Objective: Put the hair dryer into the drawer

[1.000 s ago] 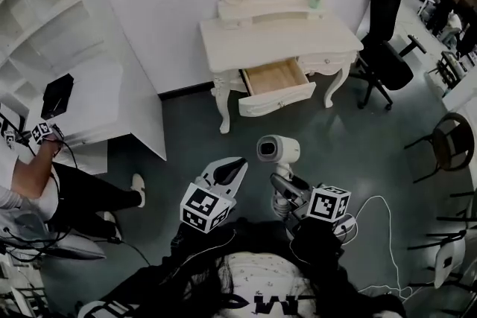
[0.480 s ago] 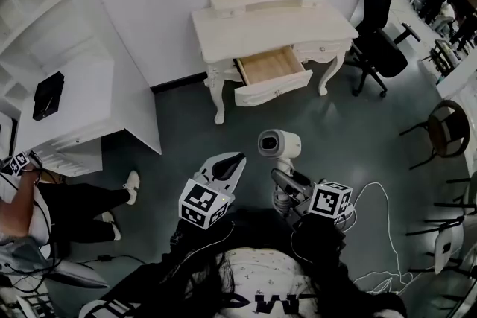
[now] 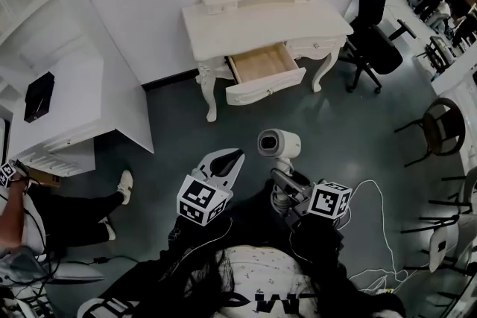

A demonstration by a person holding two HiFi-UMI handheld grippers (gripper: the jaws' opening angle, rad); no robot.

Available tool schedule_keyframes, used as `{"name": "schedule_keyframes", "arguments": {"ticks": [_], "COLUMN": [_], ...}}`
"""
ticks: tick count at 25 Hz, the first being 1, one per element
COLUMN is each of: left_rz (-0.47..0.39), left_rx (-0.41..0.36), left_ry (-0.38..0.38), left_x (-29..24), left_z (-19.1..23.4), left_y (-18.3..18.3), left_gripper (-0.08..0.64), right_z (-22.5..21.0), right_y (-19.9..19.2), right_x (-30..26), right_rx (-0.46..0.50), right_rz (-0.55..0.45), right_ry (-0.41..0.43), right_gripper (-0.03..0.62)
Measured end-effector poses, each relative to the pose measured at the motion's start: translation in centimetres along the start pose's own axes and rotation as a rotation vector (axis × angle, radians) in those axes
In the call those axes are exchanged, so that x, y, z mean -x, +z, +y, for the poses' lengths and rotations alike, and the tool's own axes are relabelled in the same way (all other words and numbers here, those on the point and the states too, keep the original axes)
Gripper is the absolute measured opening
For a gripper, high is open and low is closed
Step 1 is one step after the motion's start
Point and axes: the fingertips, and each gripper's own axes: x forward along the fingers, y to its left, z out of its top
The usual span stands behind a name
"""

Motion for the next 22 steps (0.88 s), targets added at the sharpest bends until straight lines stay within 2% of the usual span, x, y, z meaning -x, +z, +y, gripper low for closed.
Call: {"name": "schedule_keyframes", "arguments": {"ticks": [7, 15, 22], "left_rz": [0.025, 0.033, 0.049], "left_rx": [0.008, 0.037, 0.045], "left_ry": [0.063, 0.157, 0.195], "left_x": [-3.7, -10.6, -15.4], "left_z": [2.1, 5.2, 5.7], "left_y": [0.8, 2.8, 4.2], "left_gripper": [0.002, 0.002, 0.002], "right_z": [-3.0, -7.4, -10.7], "right_y": [3.3, 9.5, 14.0], "right_x": [-1.3, -2.8, -3.7], "right_rx": [-0.02, 0.002, -0.006], "right_rz": [0.027, 0.105, 0.143], "right_ry": [0.023, 0.043, 0.066], "right_gripper": [0.224, 0.224, 0.224]}}
